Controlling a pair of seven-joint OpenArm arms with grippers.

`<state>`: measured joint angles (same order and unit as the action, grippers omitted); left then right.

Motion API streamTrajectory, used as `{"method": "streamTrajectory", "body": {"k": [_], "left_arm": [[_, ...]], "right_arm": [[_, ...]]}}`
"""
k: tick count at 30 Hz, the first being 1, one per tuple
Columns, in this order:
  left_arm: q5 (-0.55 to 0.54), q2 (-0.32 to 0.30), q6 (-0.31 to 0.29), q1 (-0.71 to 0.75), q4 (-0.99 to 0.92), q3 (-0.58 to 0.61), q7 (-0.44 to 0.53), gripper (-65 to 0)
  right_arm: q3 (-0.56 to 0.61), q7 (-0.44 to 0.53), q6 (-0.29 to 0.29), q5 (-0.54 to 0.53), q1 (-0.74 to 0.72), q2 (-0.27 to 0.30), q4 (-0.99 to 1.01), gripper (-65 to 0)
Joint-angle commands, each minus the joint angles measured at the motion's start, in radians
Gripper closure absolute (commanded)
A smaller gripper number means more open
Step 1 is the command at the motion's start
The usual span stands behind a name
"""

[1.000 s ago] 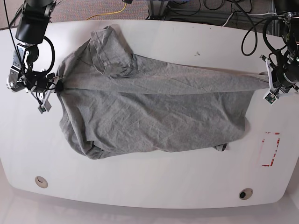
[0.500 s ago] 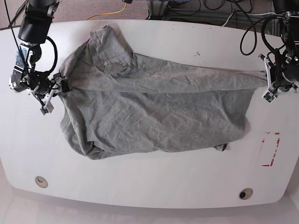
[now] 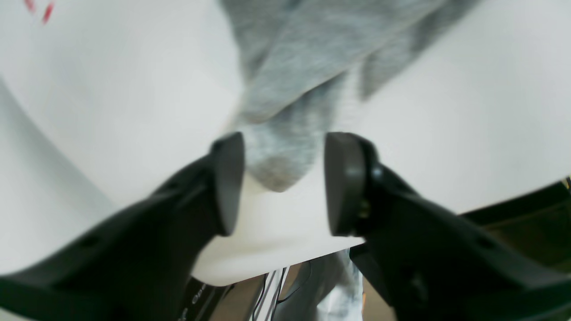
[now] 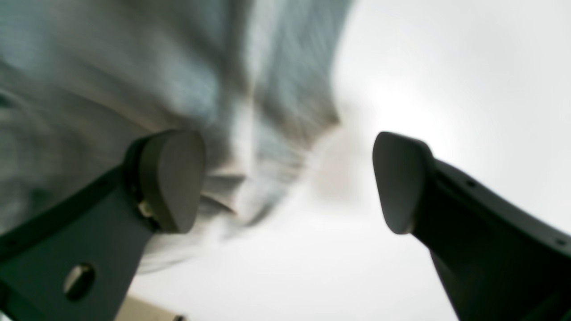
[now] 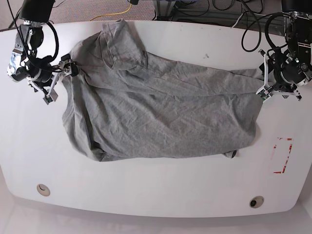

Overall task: Layout the t-shirt on the table in an organized manner, then fold the t-shirt properly
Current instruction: 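Release the shirt with both grippers and regrasp the collar edge with the right gripper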

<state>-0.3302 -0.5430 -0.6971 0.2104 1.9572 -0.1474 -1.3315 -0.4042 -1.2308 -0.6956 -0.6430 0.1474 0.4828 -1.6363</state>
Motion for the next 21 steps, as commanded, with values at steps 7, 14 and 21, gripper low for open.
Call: {"method": "streamTrajectory", "body": {"k": [7, 14, 21], "left_arm": [[0.007, -0.021, -0.001, -0.018, 0.015, -0.005, -0.006, -36.8], [0.007, -0.019, -0.001, -0.079, 0.015, -0.005, -0.006, -36.8], [0.007, -0.019, -0.001, -0.127, 0.015, -0.005, -0.006, -36.7]], "right_arm": [[-0.025, -0.002, -0.003, -0.196, 0.094, -0.003, -0.261, -56.9], [0.029, -0.005, -0.003, -0.239, 0.126, -0.054, -0.307, -56.9], [0.124, -0.004, -0.003, -0.239, 0.134, -0.098, -0.304, -56.9]]}}
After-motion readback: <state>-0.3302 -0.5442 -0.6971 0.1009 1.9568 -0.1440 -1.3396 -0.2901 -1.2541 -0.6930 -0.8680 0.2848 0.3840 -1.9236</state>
